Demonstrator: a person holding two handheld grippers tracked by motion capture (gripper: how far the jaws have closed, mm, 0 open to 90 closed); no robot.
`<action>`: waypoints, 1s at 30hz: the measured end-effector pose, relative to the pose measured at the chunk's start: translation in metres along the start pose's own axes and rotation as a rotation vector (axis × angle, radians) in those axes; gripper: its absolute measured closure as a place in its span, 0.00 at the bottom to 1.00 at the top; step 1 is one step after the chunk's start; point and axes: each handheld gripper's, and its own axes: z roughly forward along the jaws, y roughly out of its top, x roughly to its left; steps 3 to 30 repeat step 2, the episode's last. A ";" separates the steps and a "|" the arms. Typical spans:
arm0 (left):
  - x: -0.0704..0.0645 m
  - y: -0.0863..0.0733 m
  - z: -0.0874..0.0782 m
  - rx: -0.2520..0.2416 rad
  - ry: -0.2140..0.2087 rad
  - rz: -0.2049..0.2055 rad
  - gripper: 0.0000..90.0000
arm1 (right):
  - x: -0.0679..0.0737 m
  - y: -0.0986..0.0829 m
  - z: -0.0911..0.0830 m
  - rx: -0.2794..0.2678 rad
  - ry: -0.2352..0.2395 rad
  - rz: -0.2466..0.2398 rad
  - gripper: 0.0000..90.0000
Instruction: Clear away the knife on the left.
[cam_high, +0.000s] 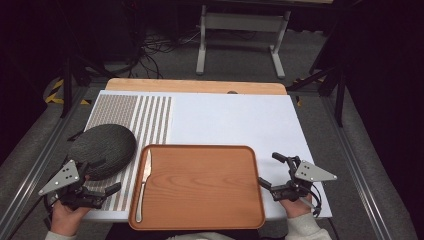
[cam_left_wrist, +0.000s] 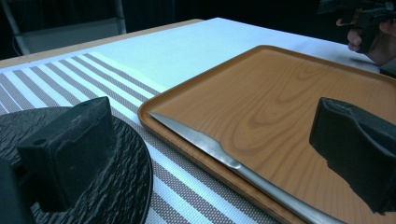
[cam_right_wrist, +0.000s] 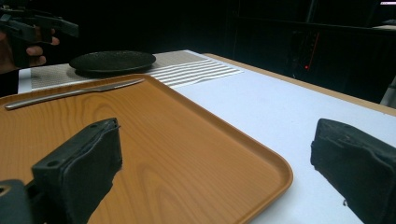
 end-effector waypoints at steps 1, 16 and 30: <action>-0.001 0.000 0.001 0.002 0.007 0.013 0.01 | 0.000 0.000 0.000 0.001 0.000 0.000 0.03; -0.001 0.000 0.001 0.002 0.007 0.013 0.01 | 0.000 0.000 0.000 0.002 0.001 0.000 0.03; -0.001 0.000 0.001 0.002 0.007 0.013 0.01 | 0.000 0.000 0.000 0.002 0.001 0.000 0.03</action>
